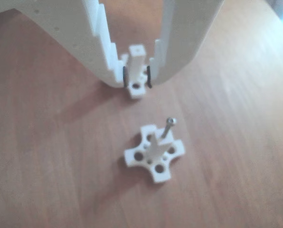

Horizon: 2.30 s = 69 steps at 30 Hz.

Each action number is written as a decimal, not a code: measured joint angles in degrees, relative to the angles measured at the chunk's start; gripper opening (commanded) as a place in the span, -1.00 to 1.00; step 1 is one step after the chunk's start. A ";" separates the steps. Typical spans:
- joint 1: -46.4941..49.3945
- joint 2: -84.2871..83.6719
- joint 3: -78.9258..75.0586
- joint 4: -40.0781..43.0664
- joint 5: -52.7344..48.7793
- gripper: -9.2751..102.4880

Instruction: Grab the screw and set it in the hole.

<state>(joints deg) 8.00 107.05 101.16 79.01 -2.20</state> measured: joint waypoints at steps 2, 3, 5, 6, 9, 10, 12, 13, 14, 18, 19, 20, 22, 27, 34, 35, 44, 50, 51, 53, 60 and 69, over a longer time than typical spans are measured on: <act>0.26 -1.49 -1.05 -0.18 0.00 -0.74; 0.26 -2.20 -1.23 -0.18 0.00 -0.74; 0.35 -3.52 -1.32 -0.18 0.00 -0.74; 0.35 -4.13 -1.32 -0.18 0.00 -0.74; 0.44 -5.80 -1.93 -0.88 0.00 -0.75; 0.44 -6.24 -2.02 -1.32 0.00 -0.75; 0.44 -6.86 -2.02 -2.11 0.26 -0.75; 0.44 -7.12 -2.20 -2.37 0.44 -0.75; 0.44 -7.38 -2.20 -2.64 0.53 -0.75; 0.44 -8.35 -2.55 -3.69 0.70 -0.76; 0.44 -8.44 -2.64 -3.87 0.70 -0.77; 0.44 -8.53 -2.99 -4.04 0.70 -0.78; 0.44 -8.70 -3.34 -4.57 0.70 -0.79; 0.44 -9.84 -4.22 -5.01 0.70 -0.78; 0.44 -11.25 -4.75 -5.01 0.70 -0.74; 0.44 -11.43 -4.83 -5.01 0.70 -0.74; 0.44 -13.62 -6.77 -3.34 0.70 -0.71; 0.44 -13.71 -7.56 -1.76 0.70 -0.70; 0.44 -13.71 -7.56 -1.76 0.70 -0.70; 0.44 -13.71 -7.56 -1.76 0.70 -0.70; 0.44 -14.24 -7.56 -1.76 0.70 -0.70; 0.44 -15.73 -7.56 -1.76 0.70 -0.70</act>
<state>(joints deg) 8.44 91.32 93.60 77.26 -1.49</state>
